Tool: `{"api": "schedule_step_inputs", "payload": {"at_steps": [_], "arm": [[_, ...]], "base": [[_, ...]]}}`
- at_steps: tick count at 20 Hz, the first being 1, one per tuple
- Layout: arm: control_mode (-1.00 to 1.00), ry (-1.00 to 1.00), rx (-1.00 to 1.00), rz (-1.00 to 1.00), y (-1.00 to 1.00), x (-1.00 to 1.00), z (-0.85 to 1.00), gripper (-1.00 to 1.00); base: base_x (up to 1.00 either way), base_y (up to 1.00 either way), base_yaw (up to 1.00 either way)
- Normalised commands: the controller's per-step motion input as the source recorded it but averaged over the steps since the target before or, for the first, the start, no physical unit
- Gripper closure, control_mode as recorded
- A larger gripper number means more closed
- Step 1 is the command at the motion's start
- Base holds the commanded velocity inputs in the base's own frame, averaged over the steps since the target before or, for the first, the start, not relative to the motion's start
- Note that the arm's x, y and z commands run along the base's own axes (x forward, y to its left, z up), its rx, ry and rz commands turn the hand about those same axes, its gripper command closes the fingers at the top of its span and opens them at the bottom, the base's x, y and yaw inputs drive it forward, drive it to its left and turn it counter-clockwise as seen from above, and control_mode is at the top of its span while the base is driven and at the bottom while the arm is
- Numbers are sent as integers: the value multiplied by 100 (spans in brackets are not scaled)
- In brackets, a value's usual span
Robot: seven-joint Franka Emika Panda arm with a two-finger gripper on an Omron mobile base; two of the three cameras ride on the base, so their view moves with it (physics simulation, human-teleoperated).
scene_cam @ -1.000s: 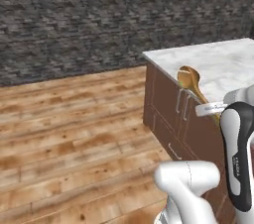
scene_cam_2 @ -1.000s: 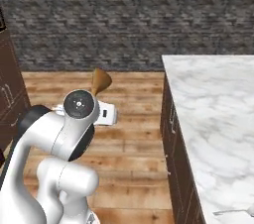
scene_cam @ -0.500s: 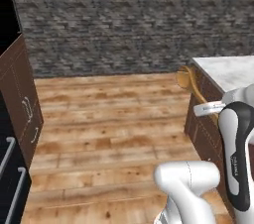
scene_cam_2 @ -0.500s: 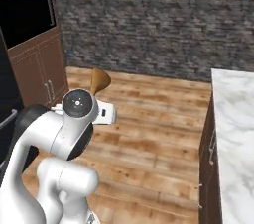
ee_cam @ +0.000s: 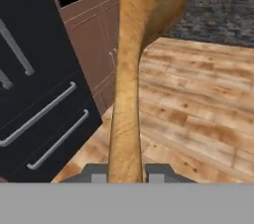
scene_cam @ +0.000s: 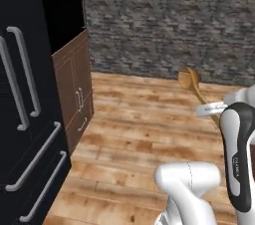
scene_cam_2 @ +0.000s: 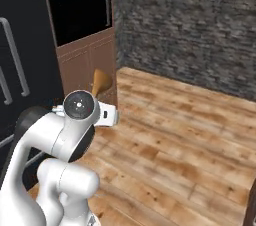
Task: Organize the utensils by type. Pick up the wooden spoons from the counter and place them in the open cabinet. Then pick up the metallic utensils from the counter and place them in the open drawer.
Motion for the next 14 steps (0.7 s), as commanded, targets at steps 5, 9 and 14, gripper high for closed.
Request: {"api": "schedule_step_inputs", "payload": {"at_steps": [5,9,14], "arm": [[100,0,0,0,0,0,0,100],[100,0,0,0,0,0,0,100],[100,0,0,0,0,0,0,100]], "base": [[2,0,68],[0,0,70],[0,0,71]]}}
